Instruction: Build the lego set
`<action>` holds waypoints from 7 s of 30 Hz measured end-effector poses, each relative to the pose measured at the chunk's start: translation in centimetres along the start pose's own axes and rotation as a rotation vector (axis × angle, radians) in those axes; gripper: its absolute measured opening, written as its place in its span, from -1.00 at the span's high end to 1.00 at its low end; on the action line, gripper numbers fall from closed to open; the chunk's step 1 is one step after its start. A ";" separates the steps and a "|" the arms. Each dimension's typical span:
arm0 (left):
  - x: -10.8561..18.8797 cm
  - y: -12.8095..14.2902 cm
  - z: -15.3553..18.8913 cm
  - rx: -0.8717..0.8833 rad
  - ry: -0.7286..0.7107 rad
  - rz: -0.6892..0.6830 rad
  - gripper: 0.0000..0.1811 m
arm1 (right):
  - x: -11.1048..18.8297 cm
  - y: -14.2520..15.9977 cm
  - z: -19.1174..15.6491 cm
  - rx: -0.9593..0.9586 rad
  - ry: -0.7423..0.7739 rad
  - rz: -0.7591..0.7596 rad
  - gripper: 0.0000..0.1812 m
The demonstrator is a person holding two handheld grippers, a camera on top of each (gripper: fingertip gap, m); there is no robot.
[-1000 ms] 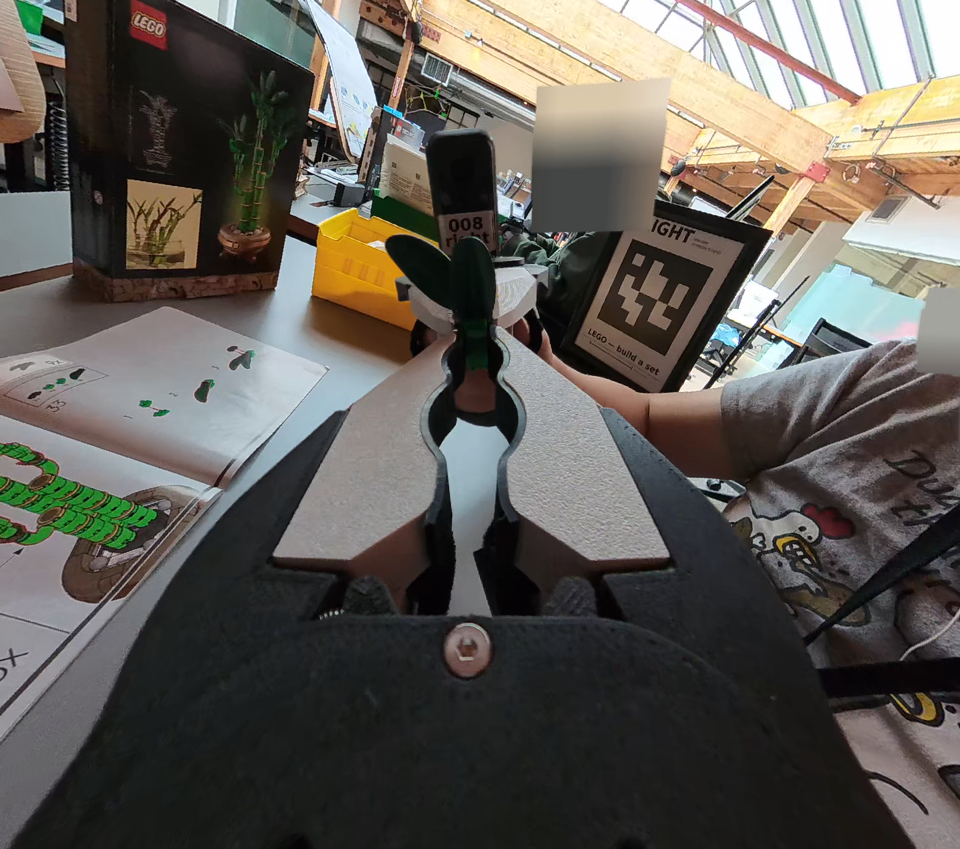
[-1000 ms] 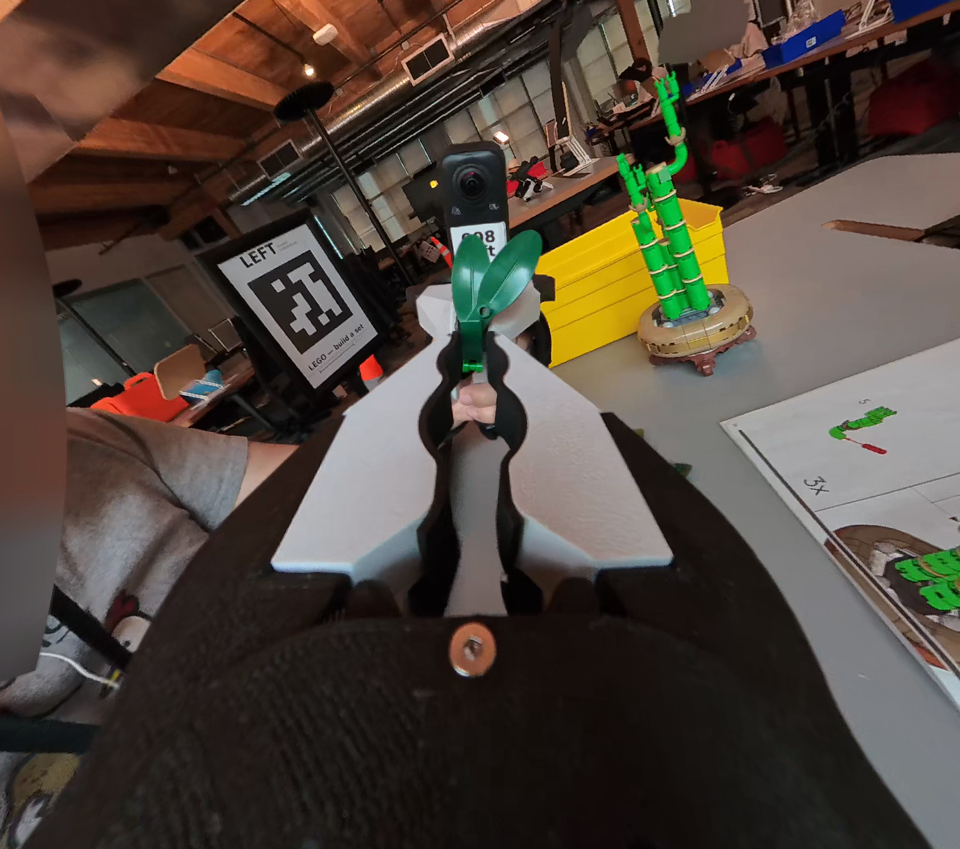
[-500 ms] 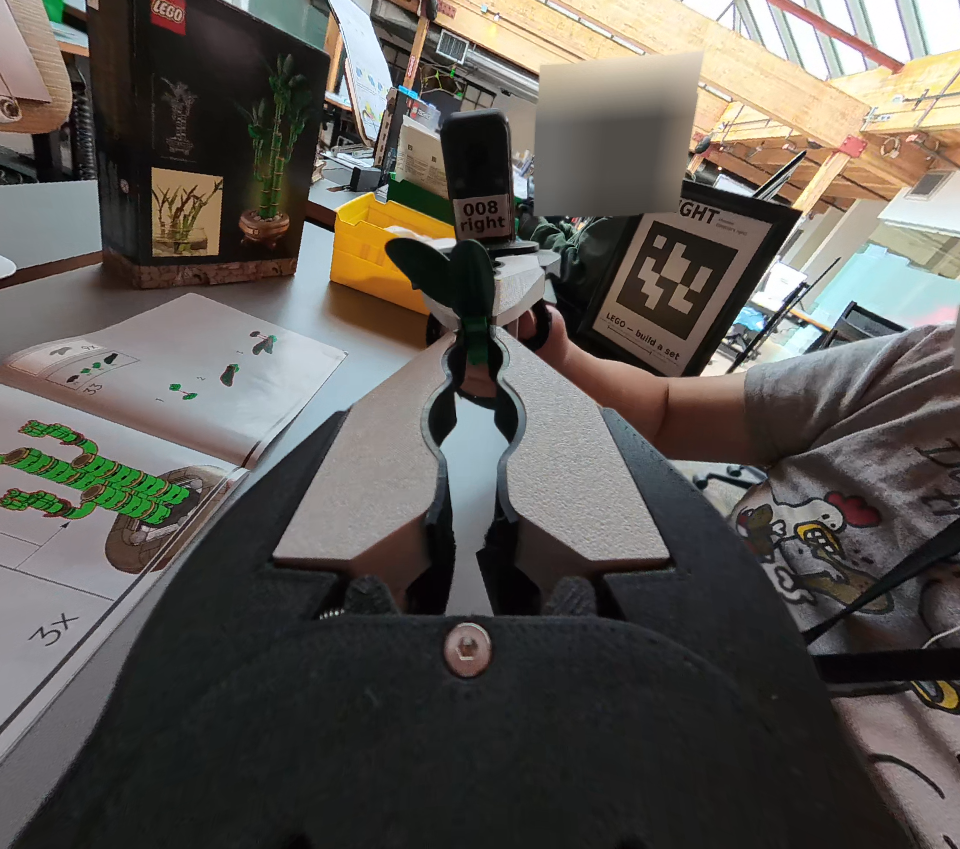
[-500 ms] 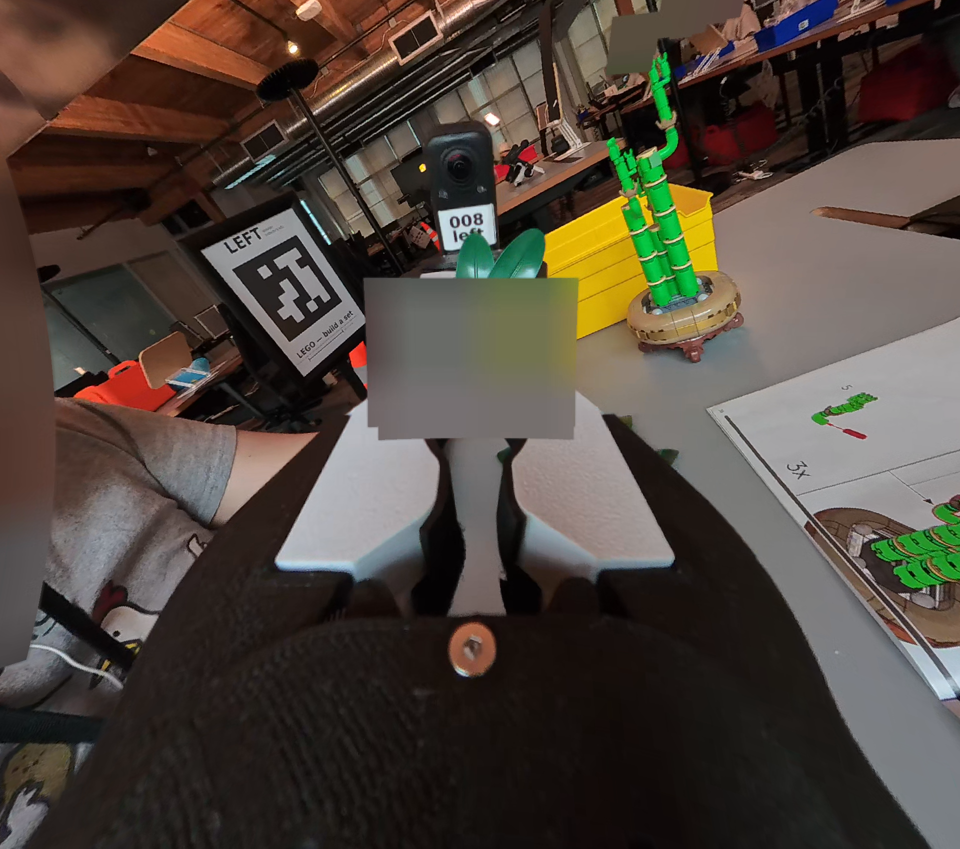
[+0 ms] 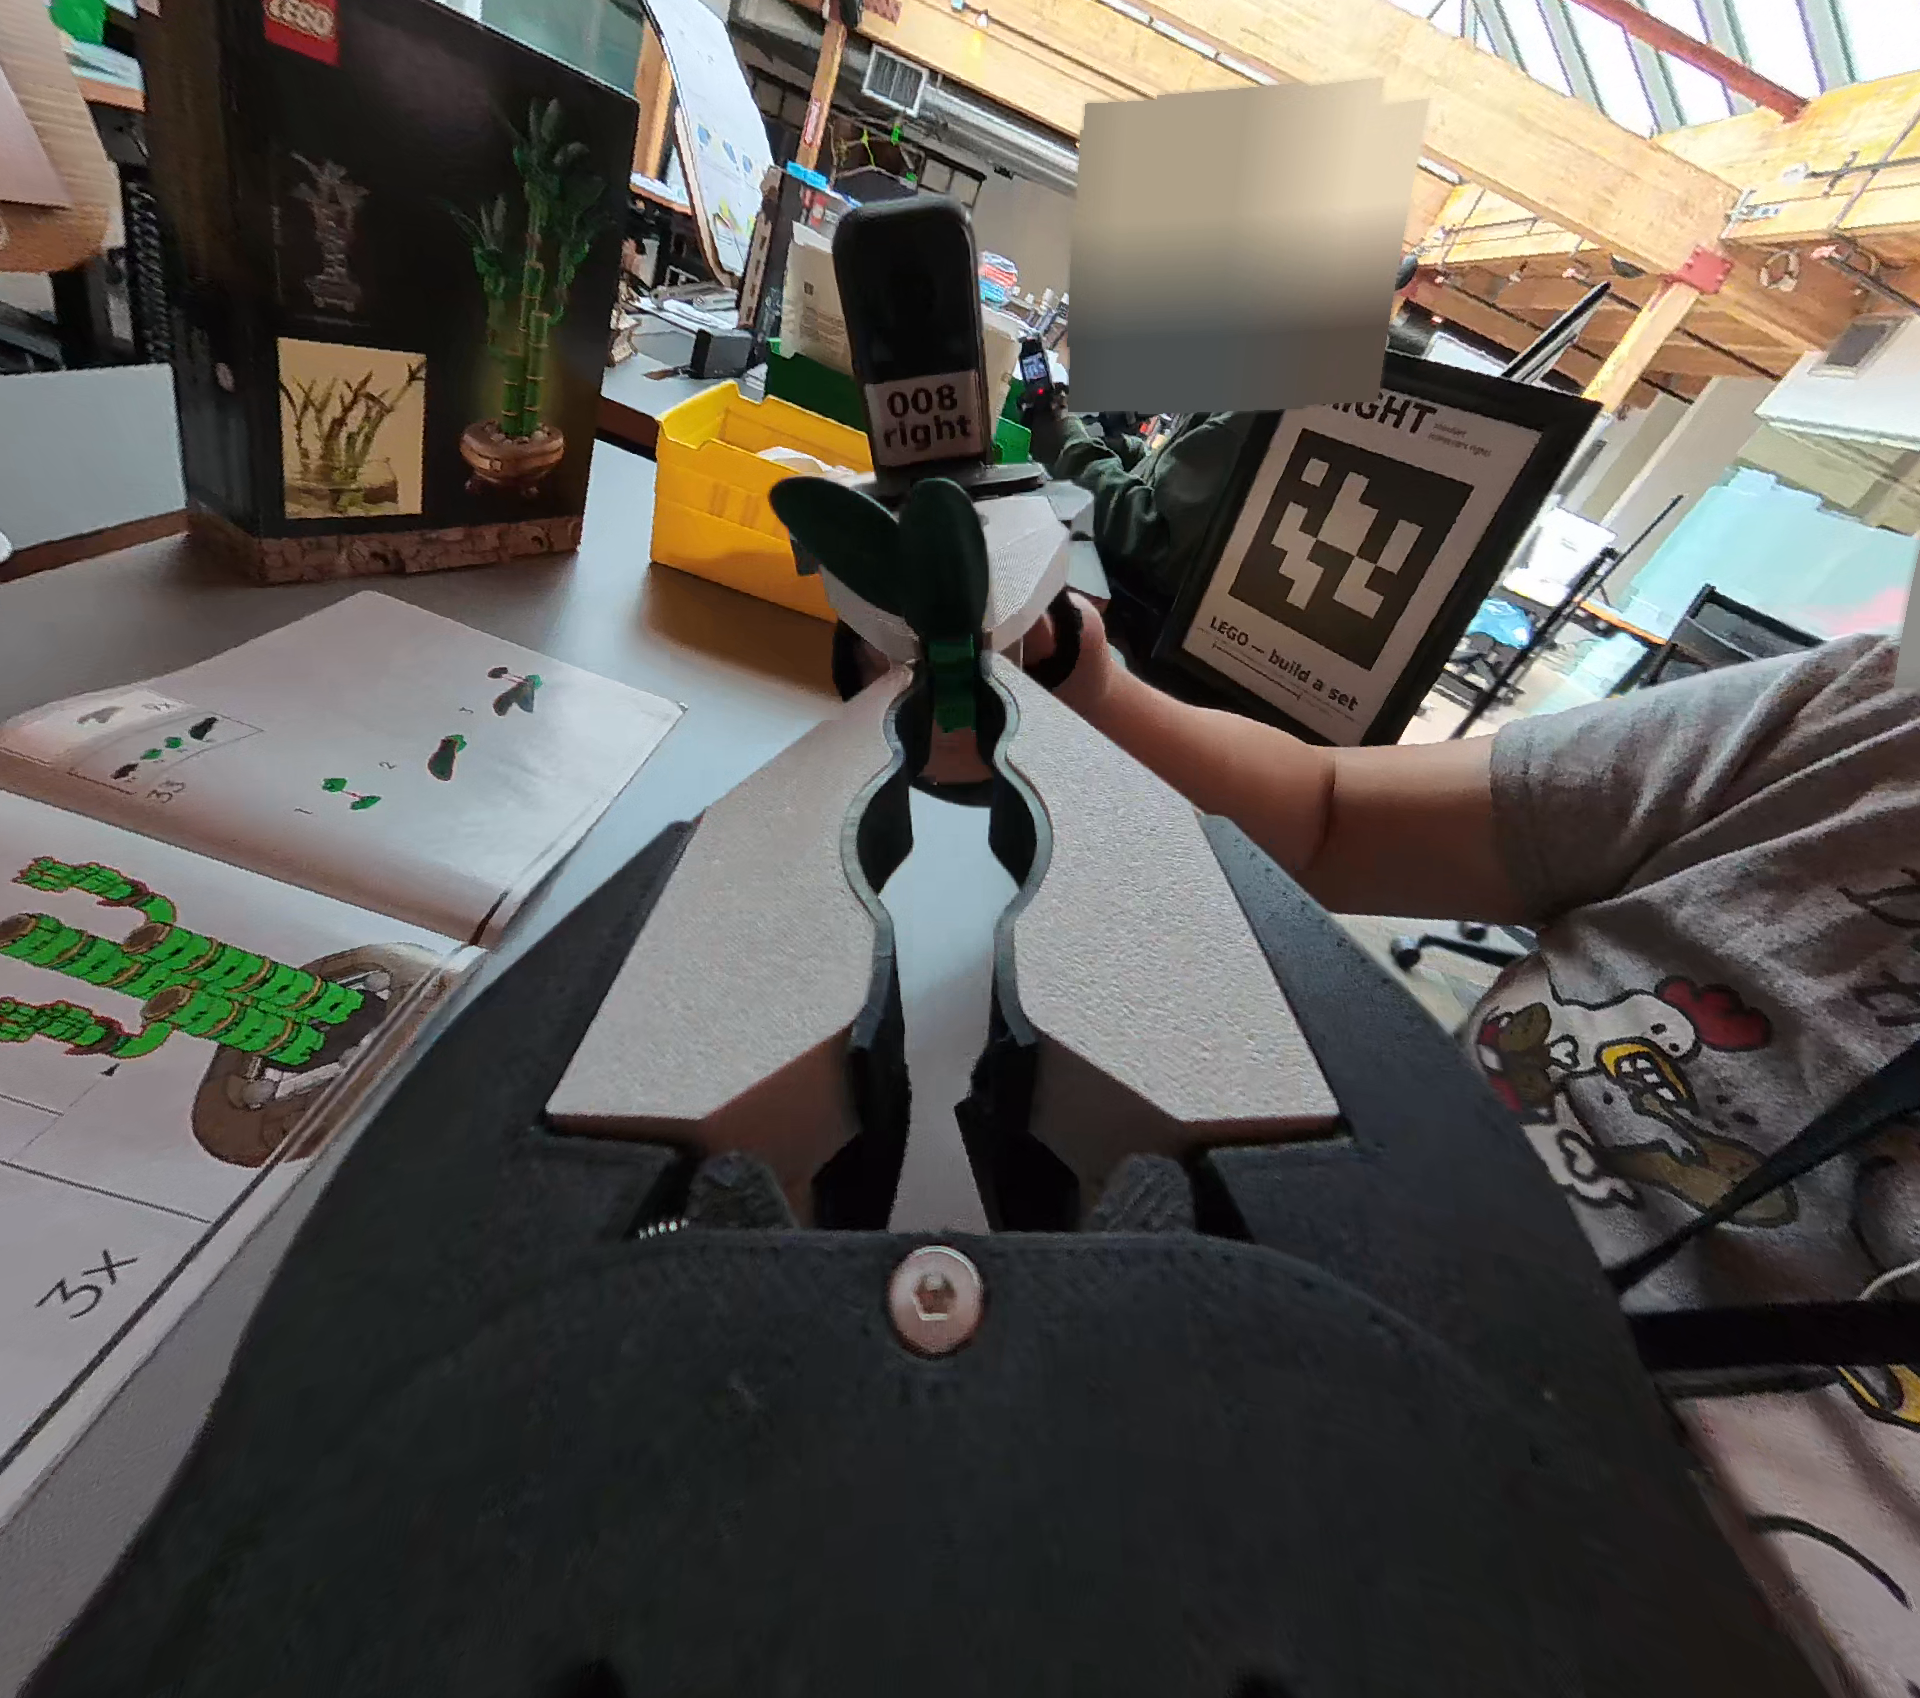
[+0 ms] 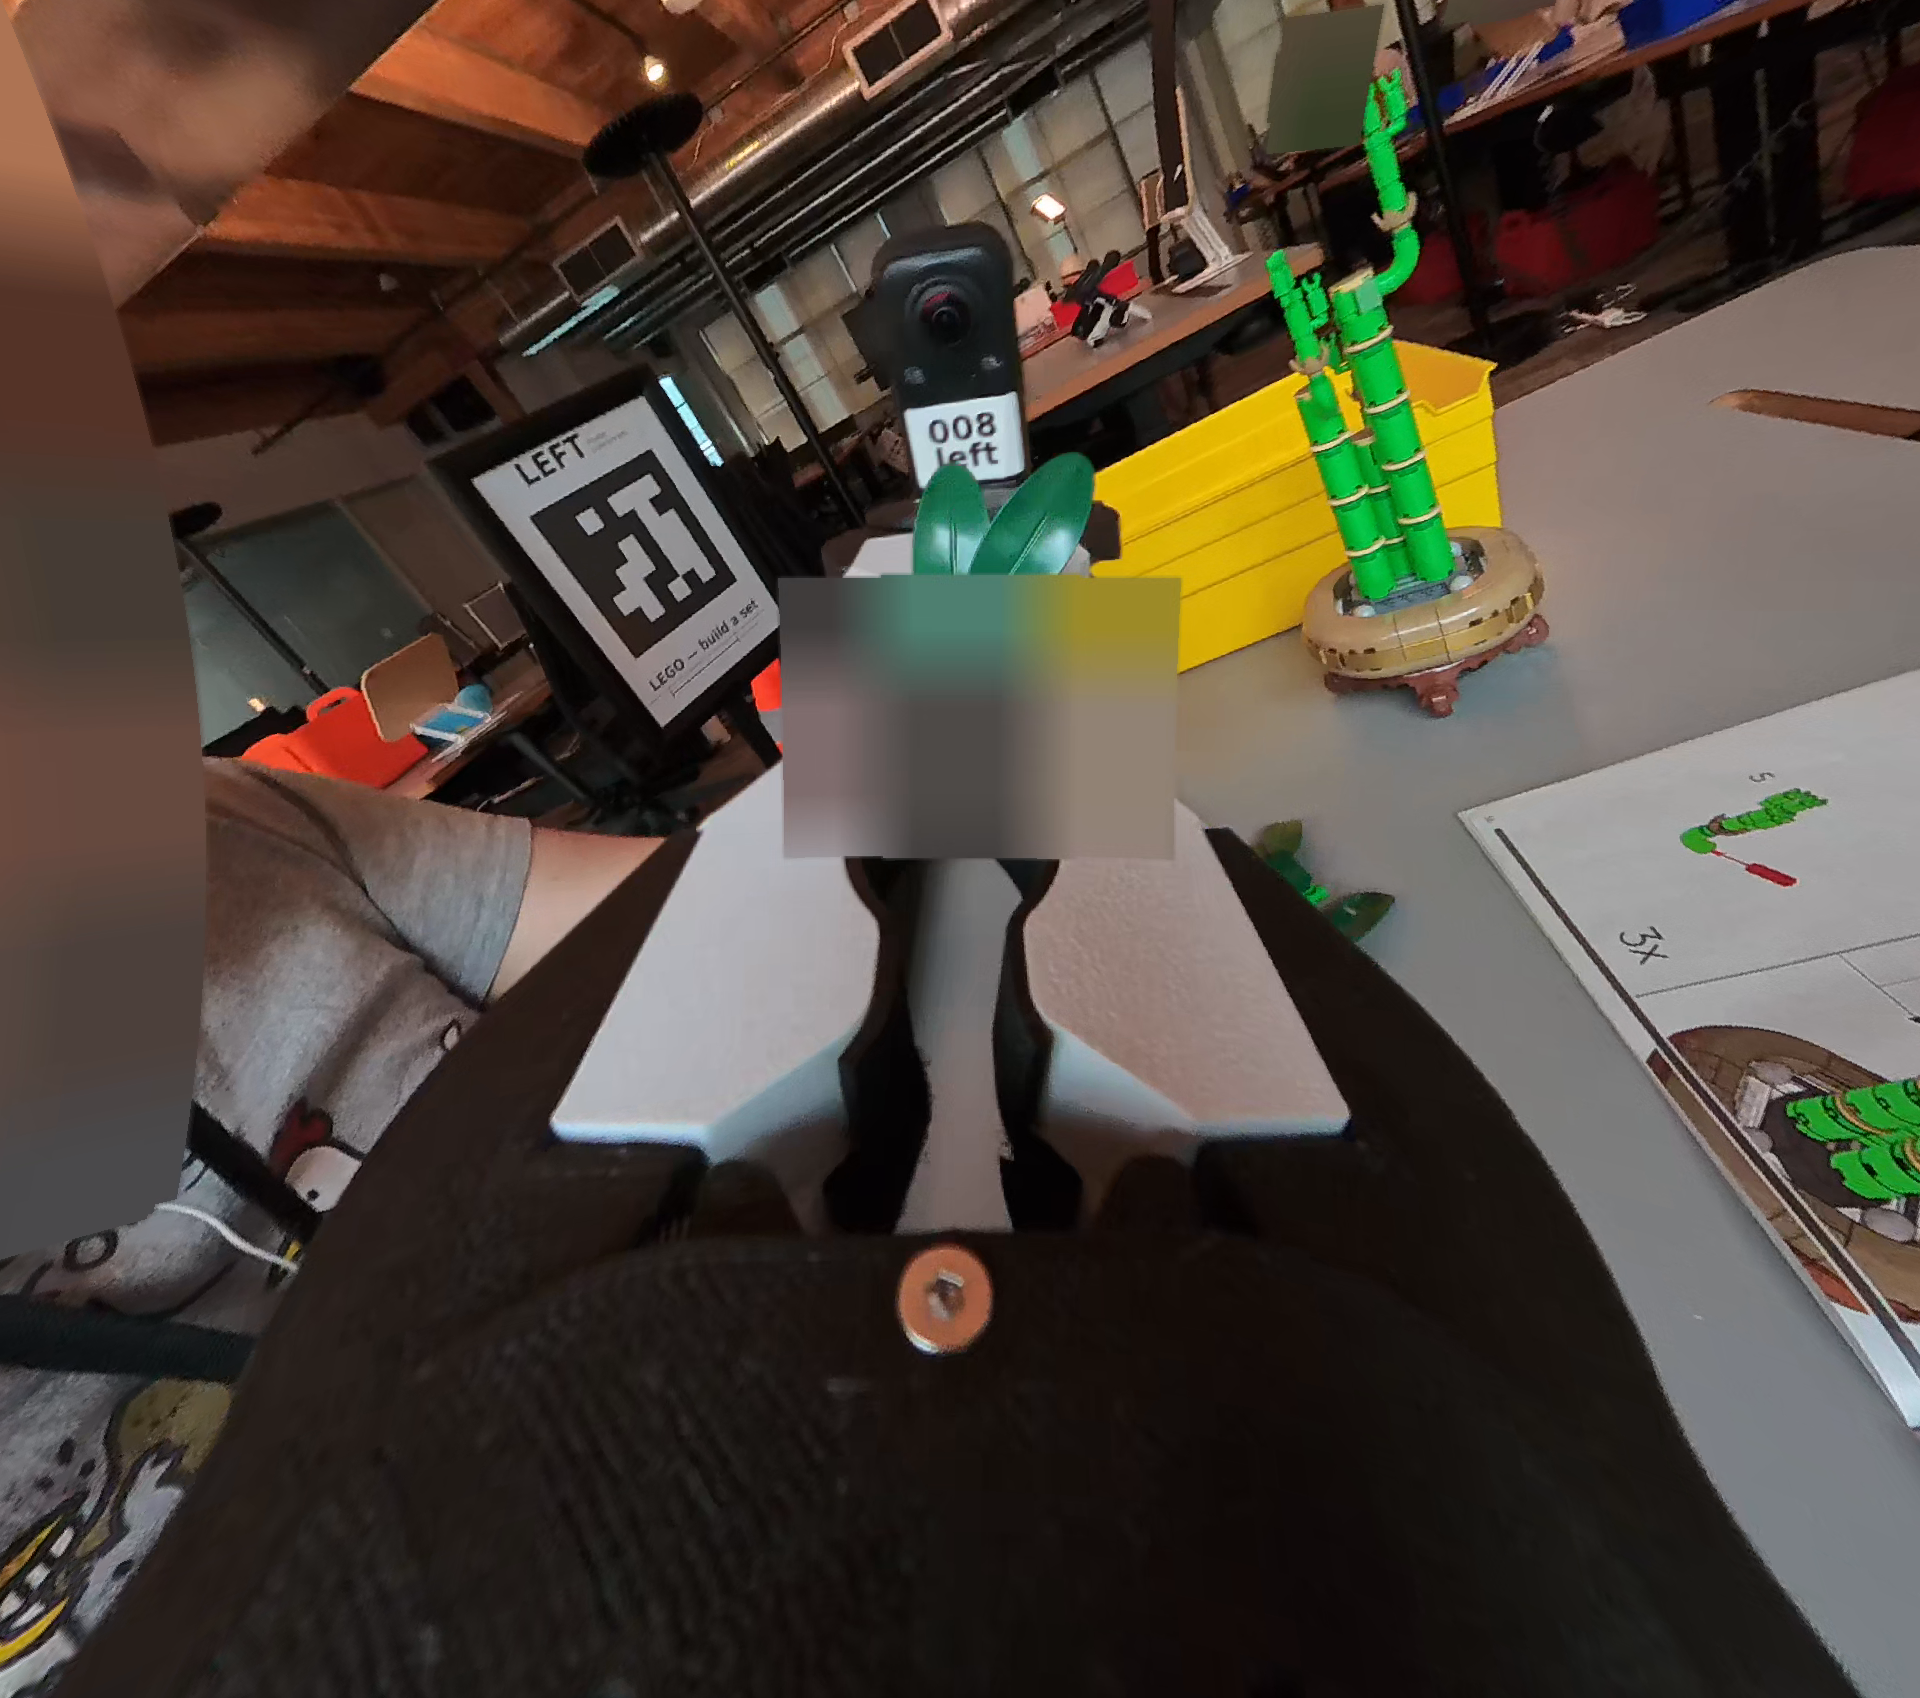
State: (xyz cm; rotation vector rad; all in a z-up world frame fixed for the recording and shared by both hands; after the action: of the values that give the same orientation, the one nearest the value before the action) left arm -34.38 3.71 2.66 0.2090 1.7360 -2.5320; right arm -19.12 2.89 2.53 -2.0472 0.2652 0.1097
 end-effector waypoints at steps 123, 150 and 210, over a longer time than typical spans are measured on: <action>1.2 -1.0 -0.4 0.111 -0.009 0.160 0.94 | -0.2 -1.0 -2.0 0.497 0.230 0.018 0.47; -0.4 1.3 -2.4 0.179 -0.035 0.122 0.66 | -0.7 0.7 -2.6 1.222 0.612 -0.231 0.82; 1.6 -0.3 -0.6 -0.220 -0.197 -0.098 0.90 | 0.8 0.7 -1.7 1.118 0.567 -0.385 0.87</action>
State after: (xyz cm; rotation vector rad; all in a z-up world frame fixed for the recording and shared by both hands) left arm -35.98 4.43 2.43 -0.1356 1.9659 -2.3047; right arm -18.52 0.94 2.61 -0.9349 0.1993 -0.7160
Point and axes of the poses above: each gripper's, where its closed fingertips meet, x back along the fingers, y out of its underside, z = x × y across the jaws, the point moved 8 cm from there along x, back along the fingers, and after that the axes turned 5 degrees about z, right-handed, at the moved point
